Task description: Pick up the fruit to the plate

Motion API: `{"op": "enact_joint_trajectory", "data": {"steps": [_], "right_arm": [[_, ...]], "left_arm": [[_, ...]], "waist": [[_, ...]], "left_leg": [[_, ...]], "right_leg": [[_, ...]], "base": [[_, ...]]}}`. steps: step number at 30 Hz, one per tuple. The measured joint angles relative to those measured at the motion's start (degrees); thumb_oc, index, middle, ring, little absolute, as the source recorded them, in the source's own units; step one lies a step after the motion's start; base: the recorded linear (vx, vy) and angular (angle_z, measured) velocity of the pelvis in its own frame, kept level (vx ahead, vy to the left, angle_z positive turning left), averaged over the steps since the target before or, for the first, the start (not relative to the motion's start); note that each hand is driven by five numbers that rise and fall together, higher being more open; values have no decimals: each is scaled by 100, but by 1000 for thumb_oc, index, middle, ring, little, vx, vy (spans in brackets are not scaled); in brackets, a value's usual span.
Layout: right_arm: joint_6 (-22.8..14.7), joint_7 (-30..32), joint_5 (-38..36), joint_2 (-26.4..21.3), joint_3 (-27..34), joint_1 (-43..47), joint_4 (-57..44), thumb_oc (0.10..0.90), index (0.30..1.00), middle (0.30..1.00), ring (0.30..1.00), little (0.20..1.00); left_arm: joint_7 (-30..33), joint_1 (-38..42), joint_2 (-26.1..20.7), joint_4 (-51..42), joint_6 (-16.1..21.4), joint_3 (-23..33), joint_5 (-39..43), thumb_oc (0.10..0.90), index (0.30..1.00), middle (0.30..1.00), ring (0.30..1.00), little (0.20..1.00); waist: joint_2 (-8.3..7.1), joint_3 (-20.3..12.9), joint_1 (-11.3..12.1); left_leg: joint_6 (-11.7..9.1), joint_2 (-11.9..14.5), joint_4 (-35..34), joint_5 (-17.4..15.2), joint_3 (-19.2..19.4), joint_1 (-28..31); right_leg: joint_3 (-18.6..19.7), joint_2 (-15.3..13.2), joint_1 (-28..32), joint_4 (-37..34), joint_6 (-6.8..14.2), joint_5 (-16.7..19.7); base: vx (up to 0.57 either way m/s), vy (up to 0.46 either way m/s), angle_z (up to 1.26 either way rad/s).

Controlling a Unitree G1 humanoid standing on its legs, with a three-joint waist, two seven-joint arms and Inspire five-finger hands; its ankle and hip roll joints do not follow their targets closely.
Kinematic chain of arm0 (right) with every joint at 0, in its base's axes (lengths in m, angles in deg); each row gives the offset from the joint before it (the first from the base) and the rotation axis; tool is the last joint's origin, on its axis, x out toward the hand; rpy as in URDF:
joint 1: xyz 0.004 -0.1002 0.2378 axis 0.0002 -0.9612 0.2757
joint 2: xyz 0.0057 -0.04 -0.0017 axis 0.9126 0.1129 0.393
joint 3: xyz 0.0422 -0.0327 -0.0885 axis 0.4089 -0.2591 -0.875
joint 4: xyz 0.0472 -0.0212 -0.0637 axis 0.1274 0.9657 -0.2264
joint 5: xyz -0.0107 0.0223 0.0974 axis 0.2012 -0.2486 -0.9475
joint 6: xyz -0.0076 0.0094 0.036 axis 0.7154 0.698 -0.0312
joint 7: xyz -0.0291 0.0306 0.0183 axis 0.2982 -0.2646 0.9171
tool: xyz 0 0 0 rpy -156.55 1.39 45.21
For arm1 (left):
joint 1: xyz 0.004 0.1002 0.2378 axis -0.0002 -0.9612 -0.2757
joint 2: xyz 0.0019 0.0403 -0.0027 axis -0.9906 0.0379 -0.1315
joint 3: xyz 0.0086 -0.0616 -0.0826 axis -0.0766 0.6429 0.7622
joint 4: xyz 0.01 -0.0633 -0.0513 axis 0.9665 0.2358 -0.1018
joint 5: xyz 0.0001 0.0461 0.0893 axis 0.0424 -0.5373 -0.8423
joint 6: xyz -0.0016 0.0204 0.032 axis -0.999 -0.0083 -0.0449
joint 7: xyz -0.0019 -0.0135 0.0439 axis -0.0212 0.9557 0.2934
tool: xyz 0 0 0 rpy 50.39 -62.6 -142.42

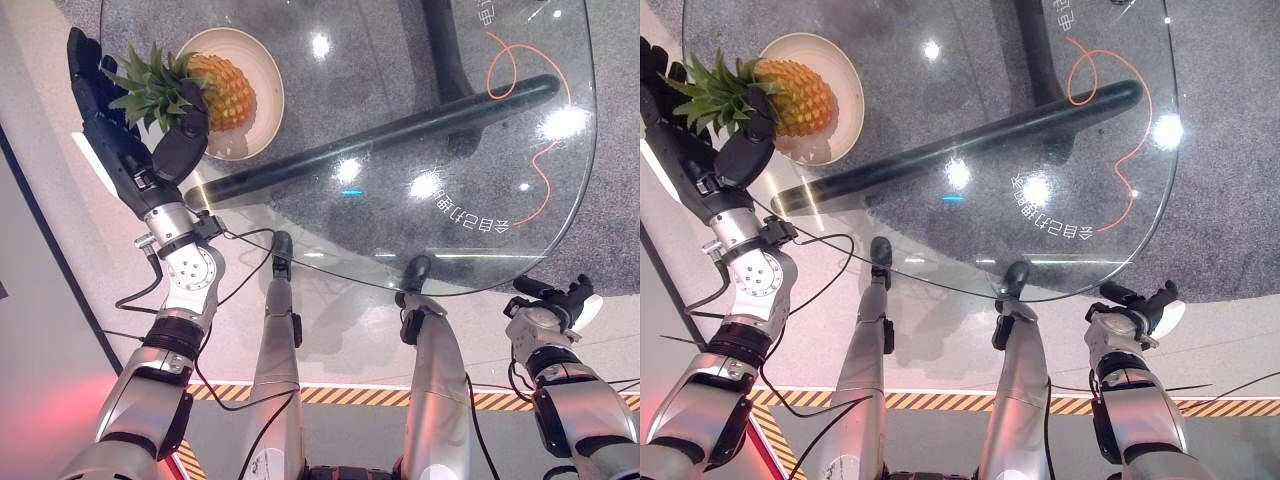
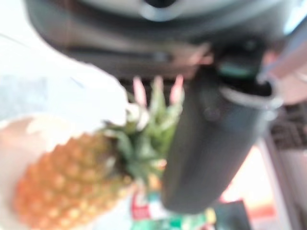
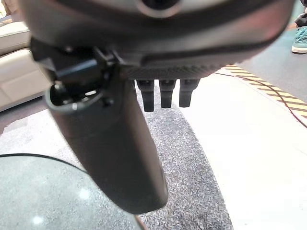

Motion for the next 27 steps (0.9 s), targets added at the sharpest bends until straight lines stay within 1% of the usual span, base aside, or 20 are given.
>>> {"op": "enact_joint_trajectory", "data": {"steps": [6, 12, 15, 27], "right_arm": [[0, 0, 0, 0, 5, -1, -9, 800, 900, 900, 900, 900], [0, 0, 0, 0, 12, -24, -10, 800, 900, 900, 900, 900], [0, 0, 0, 0, 12, -24, -14, 800, 900, 900, 900, 900], [-2, 0, -1, 5, 12, -73, -15, 800, 900, 900, 900, 900]], "left_arm": [[2, 6, 0, -141, -1, 0, -11, 800, 900, 900, 900, 900], [36, 13, -11, -497, -6, 5, -96, 800, 900, 900, 900, 900], [30, 47, -17, -526, -6, 5, -212, 800, 900, 900, 900, 900], [12, -85, -18, -704, -105, 6, -218, 800, 900, 900, 900, 900]], "waist": [[0, 0, -8], [0, 0, 9], [0, 0, 6], [2, 1, 35]], "left_leg": [[0, 0, 0, 0, 0, 2], [0, 0, 4, 0, 0, 7], [0, 0, 12, 1, -1, 11], [0, -5, 31, 0, -6, 78]], "right_leg": [[0, 0, 0, 0, -17, 14], [0, -1, 2, 13, -17, 14], [0, -2, 7, 20, -17, 14], [1, -17, 50, 106, -26, -22]], "base": [[0, 0, 0], [0, 0, 0], [0, 0, 0], [0, 0, 0]]}}
